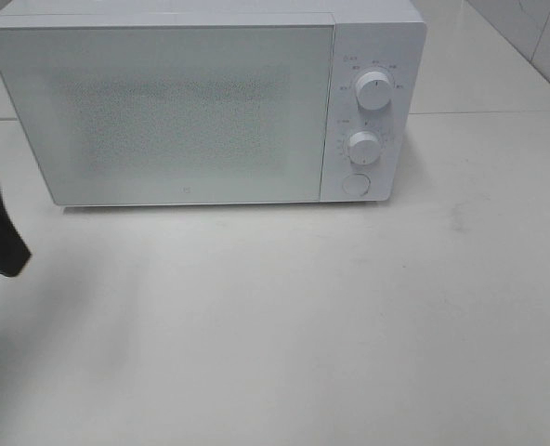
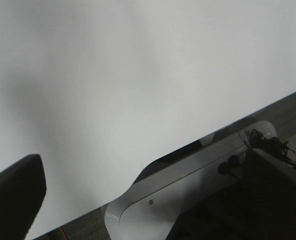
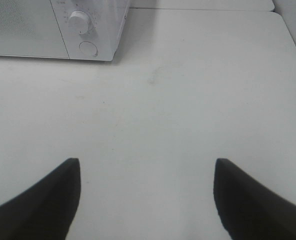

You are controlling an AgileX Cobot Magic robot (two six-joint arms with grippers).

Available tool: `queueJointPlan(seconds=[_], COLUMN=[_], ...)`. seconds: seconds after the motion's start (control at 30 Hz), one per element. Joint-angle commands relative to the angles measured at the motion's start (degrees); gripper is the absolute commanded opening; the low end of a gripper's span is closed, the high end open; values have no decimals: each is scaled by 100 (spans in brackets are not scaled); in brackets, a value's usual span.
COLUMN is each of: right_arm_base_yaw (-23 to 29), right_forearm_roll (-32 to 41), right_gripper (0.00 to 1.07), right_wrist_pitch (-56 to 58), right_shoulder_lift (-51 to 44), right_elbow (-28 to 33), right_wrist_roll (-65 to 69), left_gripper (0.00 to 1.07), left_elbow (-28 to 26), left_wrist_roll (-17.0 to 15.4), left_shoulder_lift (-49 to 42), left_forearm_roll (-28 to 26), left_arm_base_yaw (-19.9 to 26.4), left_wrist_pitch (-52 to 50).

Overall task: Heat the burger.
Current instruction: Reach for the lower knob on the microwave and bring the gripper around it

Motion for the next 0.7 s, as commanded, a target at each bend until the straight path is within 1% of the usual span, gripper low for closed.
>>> queueJointPlan(seconds=[0.03, 0.07, 0.1, 0.13, 0.17, 0.23, 0.33, 0.4, 0.47, 0.5, 0.6, 0.63, 0.7], right_arm_base_yaw=[-40, -40, -40, -40, -40, -40, -40, -40, -40, -40, -40, -40, -40], right_forearm_roll=[11, 11, 11, 11, 11, 11, 11, 11, 11, 11, 11, 11, 11], right_gripper=[73, 73, 73, 73, 73, 73, 73, 73, 73, 73, 73, 73, 73], right_wrist_pitch=[-11, -11, -11, -11, -11, -11, -11, -11, -11, -11, -11, -11, -11], right_shoulder_lift=[-149, -149, -149, -149, -149, -149, -149, -149, -149, -149, -149, -149, -149], right_elbow=[6, 6, 6, 6, 6, 6, 6, 6, 6, 6, 6, 6, 6], right_wrist_roll=[11, 11, 11, 11, 11, 11, 11, 11, 11, 11, 11, 11, 11], left_gripper=[100, 100, 100, 100, 100, 100, 100, 100, 100, 100, 100, 100, 100], left_elbow=[6, 6, 57, 92, 92, 321, 407, 705, 768, 957, 1031, 1226, 1324], left_wrist_roll=[-510, -510, -733, -831, -831, -1232, -1278, -1283, -1283, -1272, -1261, -1261, -1261], left_shoulder_lift=[-453, -453, -739, -888, -888, -1450, -1610, -2229, -2395, -2687, -2813, -3151, -3306], left_forearm_roll=[390, 390, 590, 699, 699, 1186, 1226, 1318, 1318, 1318, 1318, 1318, 1318], left_arm_base_yaw=[470, 470, 659, 728, 728, 768, 768, 768, 768, 768, 768, 768, 768], left_wrist_pitch=[120, 120, 120, 115, 115, 40, 23, 17, 17, 6, 6, 6, 6])
